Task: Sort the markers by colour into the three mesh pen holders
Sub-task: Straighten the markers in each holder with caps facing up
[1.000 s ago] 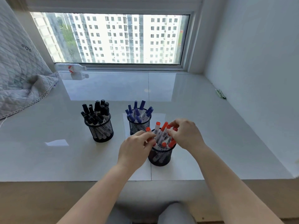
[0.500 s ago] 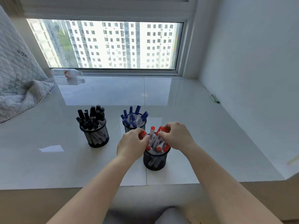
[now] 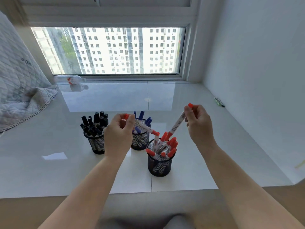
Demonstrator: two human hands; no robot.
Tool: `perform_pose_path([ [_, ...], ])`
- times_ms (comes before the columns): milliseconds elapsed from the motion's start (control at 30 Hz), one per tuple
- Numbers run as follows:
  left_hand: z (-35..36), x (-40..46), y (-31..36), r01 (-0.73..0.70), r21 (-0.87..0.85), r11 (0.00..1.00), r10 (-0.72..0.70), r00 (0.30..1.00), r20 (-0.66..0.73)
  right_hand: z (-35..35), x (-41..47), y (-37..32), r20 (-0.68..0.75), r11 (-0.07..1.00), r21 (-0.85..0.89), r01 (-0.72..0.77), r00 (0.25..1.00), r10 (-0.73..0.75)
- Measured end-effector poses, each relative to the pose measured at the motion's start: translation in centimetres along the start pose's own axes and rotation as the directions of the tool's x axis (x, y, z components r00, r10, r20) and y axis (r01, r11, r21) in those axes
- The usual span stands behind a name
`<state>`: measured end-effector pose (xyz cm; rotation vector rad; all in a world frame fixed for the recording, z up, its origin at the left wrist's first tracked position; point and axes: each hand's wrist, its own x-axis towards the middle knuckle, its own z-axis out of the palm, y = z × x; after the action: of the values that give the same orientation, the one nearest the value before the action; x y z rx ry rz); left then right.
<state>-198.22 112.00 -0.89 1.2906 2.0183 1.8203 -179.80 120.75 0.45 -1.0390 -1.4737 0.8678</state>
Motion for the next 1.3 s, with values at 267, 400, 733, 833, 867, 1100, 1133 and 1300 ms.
perform_pose_path([
  [267,0.2,-0.6,-0.7,0.432,-0.478,0.765,-0.455,0.887,0.073,-0.6,-0.2,0.5,-0.055,0.873,0.379,-0.308,0.934,0.354],
  [400,0.2,-0.9,-0.9,0.606,-0.61,0.51,-0.553,0.774,0.308,-0.8,-0.4,0.5,0.127,0.646,0.579,-0.498,0.837,0.531],
  [733,0.1,-1.5,-1.2,0.698,-0.67,0.252,-0.342,0.712,0.614,-0.3,-1.5,-0.3,0.295,0.743,0.506,-0.439,0.897,0.329],
  [833,-0.1,-1.3,-1.4,0.664,-0.629,0.405,-0.343,0.748,0.569,0.2,-2.0,0.0,0.254,0.955,0.178,-0.238,0.949,0.189],
  [867,0.0,-1.3,-1.5,0.645,-0.589,0.487,-0.356,0.762,0.541,0.4,-2.1,0.2,0.262,0.98,0.079,-0.182,0.952,0.155],
  [1100,0.9,-2.2,-2.0,0.533,-0.456,0.712,-0.381,0.84,0.387,1.3,-3.0,2.4,0.357,0.939,-0.337,0.073,0.932,0.056],
  [1133,1.0,-2.3,-2.1,0.52,-0.441,0.732,-0.376,0.848,0.374,1.3,-3.1,2.5,0.358,0.924,-0.373,0.085,0.932,0.059],
  [1300,1.2,-2.3,-2.5,0.422,-0.301,0.855,-0.336,0.894,0.296,1.0,-3.2,2.3,0.26,0.934,-0.342,0.107,0.966,-0.016],
])
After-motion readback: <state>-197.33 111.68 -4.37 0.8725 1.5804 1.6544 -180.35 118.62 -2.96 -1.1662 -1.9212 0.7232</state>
